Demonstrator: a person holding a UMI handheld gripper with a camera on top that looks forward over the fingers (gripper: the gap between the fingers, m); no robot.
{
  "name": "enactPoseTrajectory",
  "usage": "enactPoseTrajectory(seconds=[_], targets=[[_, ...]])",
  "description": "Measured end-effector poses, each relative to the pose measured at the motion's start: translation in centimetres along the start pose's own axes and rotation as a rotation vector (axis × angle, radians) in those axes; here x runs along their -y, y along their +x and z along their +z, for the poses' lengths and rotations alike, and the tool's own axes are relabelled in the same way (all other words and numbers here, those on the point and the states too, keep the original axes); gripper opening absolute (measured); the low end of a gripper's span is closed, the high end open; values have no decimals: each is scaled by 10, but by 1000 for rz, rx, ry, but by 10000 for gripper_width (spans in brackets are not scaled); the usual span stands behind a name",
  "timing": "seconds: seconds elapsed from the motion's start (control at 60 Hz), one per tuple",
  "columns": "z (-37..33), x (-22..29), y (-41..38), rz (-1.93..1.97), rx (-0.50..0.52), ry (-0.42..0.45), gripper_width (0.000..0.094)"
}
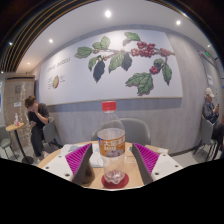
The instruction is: Pour water
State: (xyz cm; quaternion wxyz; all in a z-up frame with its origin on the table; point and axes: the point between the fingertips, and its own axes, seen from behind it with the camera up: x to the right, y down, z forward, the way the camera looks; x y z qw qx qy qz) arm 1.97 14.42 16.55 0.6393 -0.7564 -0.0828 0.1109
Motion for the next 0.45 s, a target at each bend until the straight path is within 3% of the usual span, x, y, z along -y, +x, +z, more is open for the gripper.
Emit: enactPoseTrajectory(seconds=[0.25, 0.45], targets=[[-125, -4, -8, 30, 104, -13, 836], [-215, -37, 32, 115, 67, -39, 846]])
